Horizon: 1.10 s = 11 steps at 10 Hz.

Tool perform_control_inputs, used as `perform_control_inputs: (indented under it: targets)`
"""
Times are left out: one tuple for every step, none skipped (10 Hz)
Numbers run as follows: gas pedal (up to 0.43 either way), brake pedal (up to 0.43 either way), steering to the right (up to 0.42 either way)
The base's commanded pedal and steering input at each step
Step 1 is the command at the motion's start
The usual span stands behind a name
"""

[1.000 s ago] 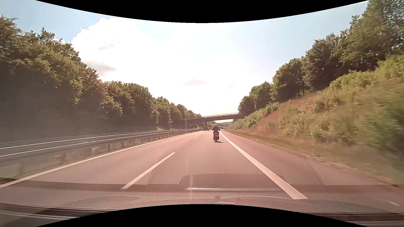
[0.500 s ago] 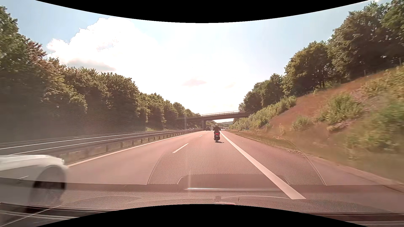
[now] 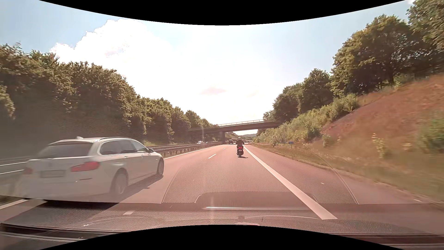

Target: Follow the waypoints while adhering to traffic rules and regulations

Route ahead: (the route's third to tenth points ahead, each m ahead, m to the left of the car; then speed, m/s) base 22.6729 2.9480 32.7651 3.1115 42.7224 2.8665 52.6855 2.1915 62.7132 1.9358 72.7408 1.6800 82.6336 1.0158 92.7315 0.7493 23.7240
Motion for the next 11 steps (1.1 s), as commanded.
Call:
perform_control_inputs:
  targets:
    - [0.118,0.012,0.002]
    - [0.118,0.012,0.003]
    - [0.118,0.012,0.003]
    - [0.13,0.012,0.003]
    - [0.13,0.012,0.003]
    - [0.13,0.012,0.003]
    - [0.13,0.012,0.006]
    - [0.157,0.012,0.006]
    - [0.177,0.006,0.006]
    - [0.197,0.012,0.006]
    - [0.22,0.012,0.006]
